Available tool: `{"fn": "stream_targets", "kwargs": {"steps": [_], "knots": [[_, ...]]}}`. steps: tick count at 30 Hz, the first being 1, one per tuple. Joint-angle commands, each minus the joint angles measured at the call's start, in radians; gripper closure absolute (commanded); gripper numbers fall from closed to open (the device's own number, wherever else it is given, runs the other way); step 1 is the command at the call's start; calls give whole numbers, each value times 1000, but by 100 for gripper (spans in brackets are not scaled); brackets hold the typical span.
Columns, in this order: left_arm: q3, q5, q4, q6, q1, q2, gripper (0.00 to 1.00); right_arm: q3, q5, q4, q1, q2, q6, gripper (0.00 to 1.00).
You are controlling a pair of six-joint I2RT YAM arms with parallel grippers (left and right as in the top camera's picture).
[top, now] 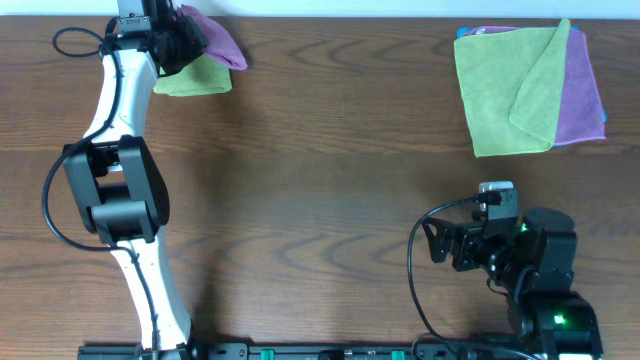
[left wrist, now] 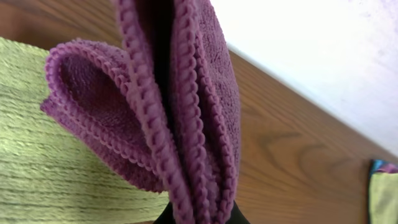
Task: Fold the cloth
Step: 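Lower the pink cloth onto the green cloth with the left gripper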
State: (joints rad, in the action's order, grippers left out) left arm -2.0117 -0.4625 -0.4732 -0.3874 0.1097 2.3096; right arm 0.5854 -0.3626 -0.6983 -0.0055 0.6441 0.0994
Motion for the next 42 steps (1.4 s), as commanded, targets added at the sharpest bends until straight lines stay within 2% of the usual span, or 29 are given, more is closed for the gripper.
{"fn": "stream_targets", "kwargs": {"steps": [1, 30, 32, 36, 38, 42], "knots": [[-33, 53, -15, 76, 9, 10, 95, -6, 4, -1, -9, -3, 12, 1], [-33, 318, -130, 234, 27, 10, 94, -6, 4, -1, -9, -3, 12, 1], [-32, 342, -140, 236, 27, 10, 86, -6, 4, -1, -9, -3, 12, 1], [-32, 402, -152, 238, 27, 10, 62, -6, 4, -1, -9, -3, 12, 1], [-32, 425, -152, 239, 28, 10, 46, -6, 4, -1, -9, -3, 12, 1], [-32, 470, -152, 239, 28, 10, 33, -6, 4, -1, -9, -3, 12, 1]]}}
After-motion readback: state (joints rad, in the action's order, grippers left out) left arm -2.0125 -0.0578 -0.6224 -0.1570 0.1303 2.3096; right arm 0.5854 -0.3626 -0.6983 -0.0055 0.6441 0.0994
